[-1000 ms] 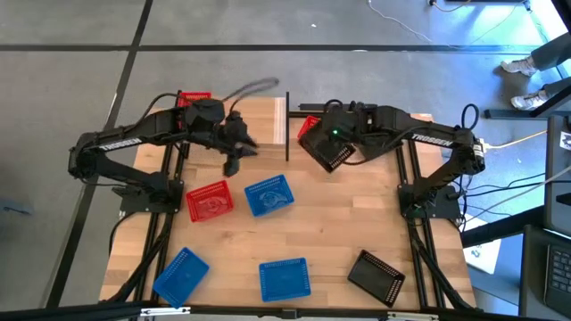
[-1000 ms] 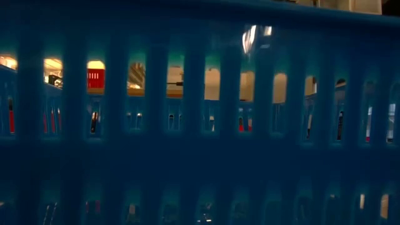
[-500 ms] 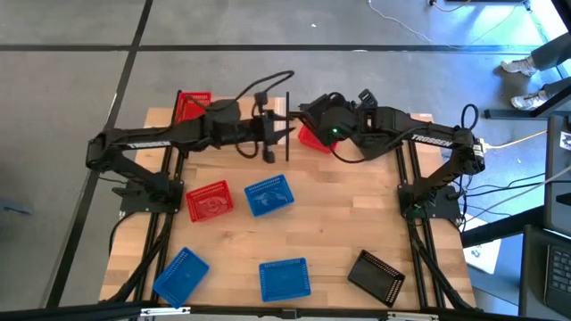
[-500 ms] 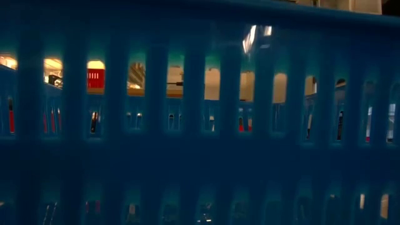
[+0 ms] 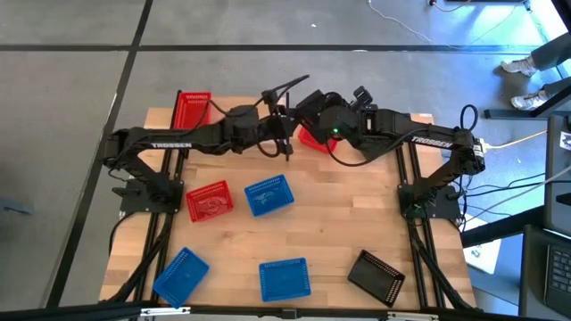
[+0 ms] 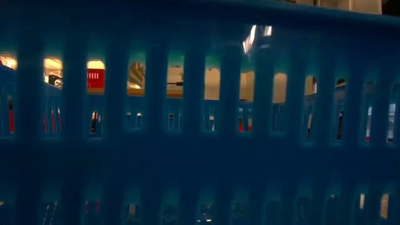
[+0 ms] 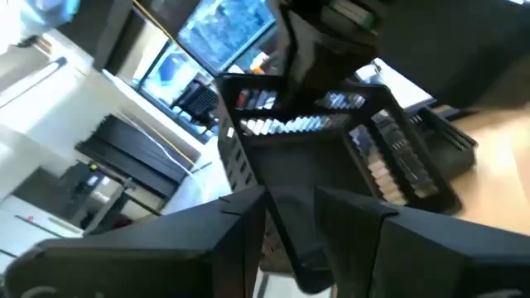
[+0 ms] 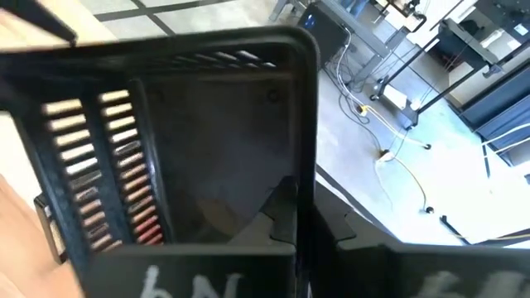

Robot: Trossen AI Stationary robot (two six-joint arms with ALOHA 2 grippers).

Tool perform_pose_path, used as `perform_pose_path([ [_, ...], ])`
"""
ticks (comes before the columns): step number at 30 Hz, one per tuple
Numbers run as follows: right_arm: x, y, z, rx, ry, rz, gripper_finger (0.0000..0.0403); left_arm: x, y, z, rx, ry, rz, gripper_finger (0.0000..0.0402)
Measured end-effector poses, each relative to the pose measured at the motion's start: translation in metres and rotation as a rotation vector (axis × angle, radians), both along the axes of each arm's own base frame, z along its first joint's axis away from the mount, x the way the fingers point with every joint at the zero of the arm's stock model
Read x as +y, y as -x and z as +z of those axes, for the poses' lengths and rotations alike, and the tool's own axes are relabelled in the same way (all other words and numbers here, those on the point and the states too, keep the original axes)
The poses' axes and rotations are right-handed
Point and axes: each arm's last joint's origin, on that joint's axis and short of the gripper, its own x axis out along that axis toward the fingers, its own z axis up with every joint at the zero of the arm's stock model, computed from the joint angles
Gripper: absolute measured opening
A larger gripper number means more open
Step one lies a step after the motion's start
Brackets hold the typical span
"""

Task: Stack baskets on shelf by color
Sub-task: Put the middle black bin on the shelf

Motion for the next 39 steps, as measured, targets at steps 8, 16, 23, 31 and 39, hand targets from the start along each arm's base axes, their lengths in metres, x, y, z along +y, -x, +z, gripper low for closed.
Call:
perform_pose_path([
  [8,0.002,-0.001,0.001,-0.012,0.002,0.009,0.0,0.003,0.002,0.0,-0.001,-0.003,0.116,0.0096],
  [16,0.008,-0.005,0.003,-0.037,0.006,0.041,0.0,0.008,0.003,0.0,-0.005,0.003,0.13,0.0096],
  [23,0.01,-0.006,0.003,-0.032,-0.011,0.076,0.0003,0.009,0.005,0.0,-0.002,-0.001,0.198,0.0033],
  [31,0.011,-0.008,0.002,-0.048,-0.069,0.138,0.0036,0.007,0.005,0.0,0.003,-0.004,0.207,0.0002],
  [39,0.012,-0.008,0.002,-0.028,-0.071,0.166,0.0093,0.004,0.004,0.0,0.005,-0.006,0.197,0.0001],
])
